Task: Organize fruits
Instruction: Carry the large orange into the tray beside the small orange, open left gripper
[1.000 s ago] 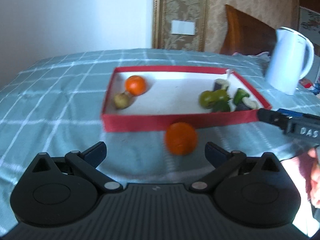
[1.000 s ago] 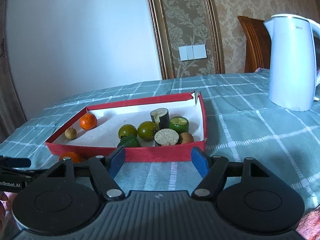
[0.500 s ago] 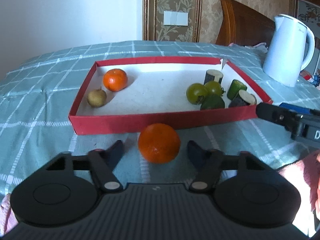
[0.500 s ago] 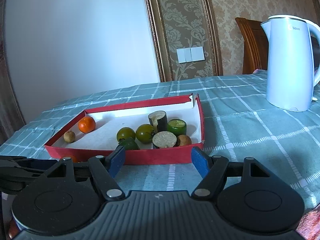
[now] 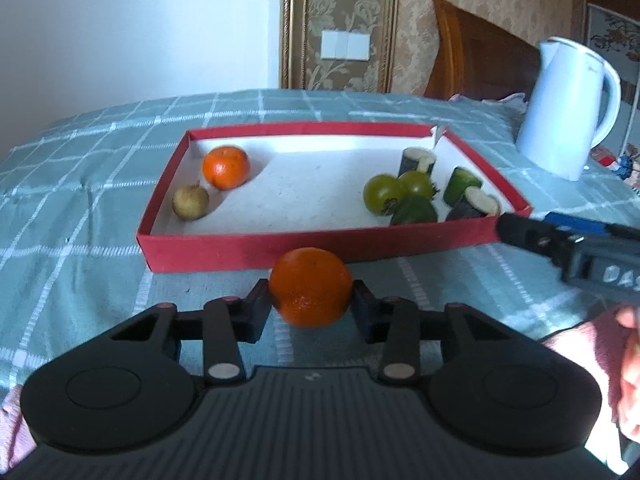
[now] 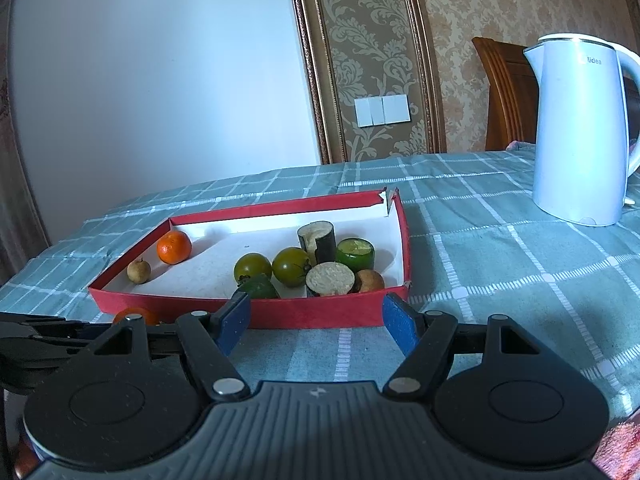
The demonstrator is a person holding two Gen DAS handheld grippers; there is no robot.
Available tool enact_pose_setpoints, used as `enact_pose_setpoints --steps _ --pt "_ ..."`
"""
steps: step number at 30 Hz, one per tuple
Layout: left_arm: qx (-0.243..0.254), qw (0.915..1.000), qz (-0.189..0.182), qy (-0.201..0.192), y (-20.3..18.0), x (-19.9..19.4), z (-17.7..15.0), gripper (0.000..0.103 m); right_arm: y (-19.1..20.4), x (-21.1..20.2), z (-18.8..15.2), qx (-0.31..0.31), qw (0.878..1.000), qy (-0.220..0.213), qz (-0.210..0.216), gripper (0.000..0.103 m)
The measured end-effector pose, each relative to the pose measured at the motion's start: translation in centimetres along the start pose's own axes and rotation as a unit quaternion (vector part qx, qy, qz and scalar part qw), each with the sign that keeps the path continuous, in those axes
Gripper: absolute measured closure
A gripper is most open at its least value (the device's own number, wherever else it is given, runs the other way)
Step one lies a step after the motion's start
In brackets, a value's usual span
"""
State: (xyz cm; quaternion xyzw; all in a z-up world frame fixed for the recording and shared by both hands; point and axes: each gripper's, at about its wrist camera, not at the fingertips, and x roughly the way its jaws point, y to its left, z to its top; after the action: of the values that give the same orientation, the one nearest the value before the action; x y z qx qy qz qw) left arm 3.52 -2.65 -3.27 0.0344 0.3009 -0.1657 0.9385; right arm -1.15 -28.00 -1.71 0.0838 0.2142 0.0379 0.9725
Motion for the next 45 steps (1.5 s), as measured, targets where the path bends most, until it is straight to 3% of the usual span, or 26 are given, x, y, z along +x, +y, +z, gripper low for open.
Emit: enact_pose_setpoints --steps 8,19,33,45 --pt "0.001 0.9993 0.006 -0.037 0.7 -1.0 3.2 0.064 0.2 0.2 -0.1 -0.008 1.0 0.005 0.0 0.031" --pt "0.003 0.9988 0.038 -0.031 2.4 3.9 6.5 0.064 0.4 0.6 -0.2 -0.014 1.0 0.015 0.001 0.031" --pt "-0.027 0.9984 0.049 0.012 4.3 8.4 6.0 0.064 0.8 1.0 -0.4 -0.024 0.999 0.025 0.003 0.031" --pt "-0.022 0.9981 0.057 0.006 4.1 8.5 5.8 0.063 0.7 1.2 -0.4 -0.022 0.999 0.032 0.003 0.031"
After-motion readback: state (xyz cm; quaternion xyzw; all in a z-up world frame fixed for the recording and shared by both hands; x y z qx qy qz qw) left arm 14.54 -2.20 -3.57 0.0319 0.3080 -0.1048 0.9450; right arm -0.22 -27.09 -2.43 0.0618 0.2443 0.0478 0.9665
